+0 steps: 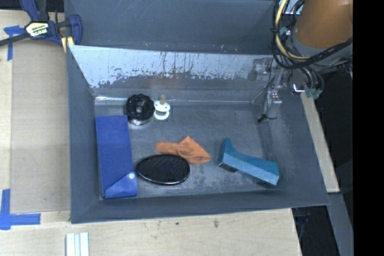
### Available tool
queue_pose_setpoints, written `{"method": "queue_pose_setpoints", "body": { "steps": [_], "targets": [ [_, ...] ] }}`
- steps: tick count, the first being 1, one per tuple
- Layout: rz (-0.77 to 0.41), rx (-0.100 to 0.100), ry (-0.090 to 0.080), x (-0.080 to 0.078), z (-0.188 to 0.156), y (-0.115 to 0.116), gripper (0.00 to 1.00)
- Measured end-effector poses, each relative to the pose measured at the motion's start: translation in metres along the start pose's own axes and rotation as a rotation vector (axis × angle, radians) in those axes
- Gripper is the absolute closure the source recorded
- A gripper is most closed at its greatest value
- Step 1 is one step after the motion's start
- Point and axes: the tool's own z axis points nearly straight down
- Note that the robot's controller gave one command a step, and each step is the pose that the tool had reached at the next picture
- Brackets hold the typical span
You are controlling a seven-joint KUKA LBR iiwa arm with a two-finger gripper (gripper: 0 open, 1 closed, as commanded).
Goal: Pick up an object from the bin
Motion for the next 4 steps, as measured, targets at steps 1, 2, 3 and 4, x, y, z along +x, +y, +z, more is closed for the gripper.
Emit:
{"method": "queue_pose_setpoints", "body": {
  "steps": [1, 2, 3, 4],
  "targets": [
    [-0.002, 0.001, -0.009, -0.001, -0.005, 0.0, 0.0],
    [0.025, 0.001, -0.009, -0.015, -0.021, 0.043, 0.0],
    [0.014, 0.0, -0.018, -0.012, 0.017, 0.062, 0.0],
    [-0.155, 0.001, -0.006, -0.01, 0.062, 0.078, 0.0]
  ]
}}
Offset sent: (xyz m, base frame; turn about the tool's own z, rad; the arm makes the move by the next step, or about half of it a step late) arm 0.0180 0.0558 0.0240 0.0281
